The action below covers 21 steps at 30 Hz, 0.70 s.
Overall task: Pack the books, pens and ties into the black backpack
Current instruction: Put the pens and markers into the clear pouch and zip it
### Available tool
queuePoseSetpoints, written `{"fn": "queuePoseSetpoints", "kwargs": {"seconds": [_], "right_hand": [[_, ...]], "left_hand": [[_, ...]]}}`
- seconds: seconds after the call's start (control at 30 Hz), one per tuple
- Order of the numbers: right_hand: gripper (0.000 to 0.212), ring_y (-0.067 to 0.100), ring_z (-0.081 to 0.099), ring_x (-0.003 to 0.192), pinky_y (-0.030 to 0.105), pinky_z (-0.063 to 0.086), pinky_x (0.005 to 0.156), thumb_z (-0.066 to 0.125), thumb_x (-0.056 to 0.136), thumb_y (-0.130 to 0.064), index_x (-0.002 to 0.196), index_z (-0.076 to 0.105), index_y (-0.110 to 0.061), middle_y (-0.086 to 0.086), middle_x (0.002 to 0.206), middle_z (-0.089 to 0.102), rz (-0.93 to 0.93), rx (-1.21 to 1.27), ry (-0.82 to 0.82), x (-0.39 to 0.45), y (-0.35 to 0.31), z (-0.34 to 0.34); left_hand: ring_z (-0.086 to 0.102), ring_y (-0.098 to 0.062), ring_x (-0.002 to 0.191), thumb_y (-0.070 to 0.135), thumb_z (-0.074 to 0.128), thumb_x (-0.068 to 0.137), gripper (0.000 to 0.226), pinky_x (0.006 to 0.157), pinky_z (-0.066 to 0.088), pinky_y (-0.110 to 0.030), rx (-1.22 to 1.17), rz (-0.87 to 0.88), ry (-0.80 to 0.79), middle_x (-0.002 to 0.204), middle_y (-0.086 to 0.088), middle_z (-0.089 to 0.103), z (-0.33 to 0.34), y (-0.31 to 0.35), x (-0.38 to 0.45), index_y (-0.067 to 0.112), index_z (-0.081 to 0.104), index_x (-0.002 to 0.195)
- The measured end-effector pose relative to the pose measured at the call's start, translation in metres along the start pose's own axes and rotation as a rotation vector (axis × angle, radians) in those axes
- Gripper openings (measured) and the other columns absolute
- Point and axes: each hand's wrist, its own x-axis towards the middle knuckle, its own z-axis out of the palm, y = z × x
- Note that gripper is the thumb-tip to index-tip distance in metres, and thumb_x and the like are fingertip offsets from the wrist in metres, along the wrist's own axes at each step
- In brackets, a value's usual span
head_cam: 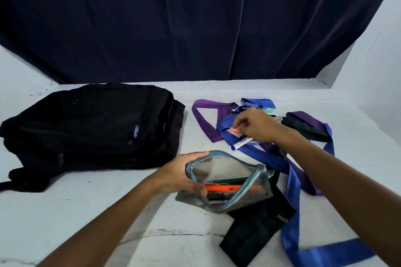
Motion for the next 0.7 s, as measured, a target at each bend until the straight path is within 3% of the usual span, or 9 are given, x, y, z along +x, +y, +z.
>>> {"fn": "queuePoseSetpoints", "kwargs": {"seconds": [0.07, 0.17, 0.27, 0.47, 0.57, 0.7], "right_hand": [[0.021, 0.017, 0.065, 0.091, 0.035, 0.05, 0.083, 0.062, 0.085, -0.001, 0.09, 0.074, -0.017, -0.002, 0.096, 0.07, 0.053, -0.142, 0.058, 0.008, 0.031, 0.004], [0.034, 0.027, 0.06, 0.108, 0.034, 0.048, 0.085, 0.069, 0.084, -0.012, 0.116, 0.07, -0.024, 0.002, 0.121, 0.063, 0.062, -0.329, -0.031, 0.005, 0.056, 0.017], [0.041, 0.027, 0.058, 0.113, 0.034, 0.045, 0.085, 0.07, 0.086, -0.028, 0.127, 0.062, -0.031, -0.002, 0.131, 0.053, 0.053, -0.487, -0.08, 0.004, 0.062, 0.031], [0.03, 0.029, 0.059, 0.109, 0.035, 0.046, 0.078, 0.054, 0.096, -0.031, 0.125, 0.063, -0.027, 0.001, 0.13, 0.051, -0.076, -0.704, -0.048, 0.004, 0.055, 0.033], [0.025, 0.029, 0.062, 0.098, 0.034, 0.045, 0.073, 0.052, 0.097, -0.027, 0.116, 0.066, -0.02, 0.004, 0.116, 0.059, -0.138, -0.534, 0.115, 0.004, 0.047, 0.023], [0.009, 0.013, 0.054, 0.058, 0.028, 0.047, 0.06, 0.062, 0.093, -0.015, 0.092, 0.067, -0.008, 0.0, 0.077, 0.065, -0.14, 0.244, 0.399, -0.007, -0.008, 0.005]], "left_hand": [[0.06, -0.01, 0.12, 0.051, 0.094, 0.036, 0.129, 0.103, 0.049, -0.034, -0.026, 0.0, -0.005, 0.136, 0.004, 0.058, 0.0, 0.001, 0.0, 0.016, 0.039, 0.147], [0.062, -0.012, 0.119, 0.047, 0.095, 0.038, 0.125, 0.101, 0.051, -0.034, -0.041, 0.009, -0.004, 0.134, 0.003, 0.059, 0.001, 0.001, 0.0, 0.015, 0.04, 0.146], [0.063, -0.012, 0.117, 0.037, 0.096, 0.045, 0.114, 0.099, 0.052, -0.034, -0.032, 0.028, 0.001, 0.13, 0.006, 0.062, 0.002, 0.003, 0.0, 0.015, 0.043, 0.144], [0.063, -0.015, 0.117, 0.046, 0.094, 0.044, 0.108, 0.099, 0.052, -0.037, -0.052, 0.031, -0.002, 0.128, 0.005, 0.065, 0.002, 0.004, 0.001, 0.026, 0.047, 0.139], [0.063, -0.015, 0.117, 0.046, 0.095, 0.042, 0.111, 0.1, 0.052, -0.037, -0.059, 0.011, -0.001, 0.128, 0.004, 0.065, 0.002, 0.003, 0.0, 0.024, 0.047, 0.139], [0.061, -0.015, 0.121, 0.046, 0.095, 0.043, 0.123, 0.103, 0.05, -0.042, -0.04, 0.012, 0.002, 0.135, 0.001, 0.06, 0.002, 0.001, -0.001, 0.013, 0.039, 0.148]]}}
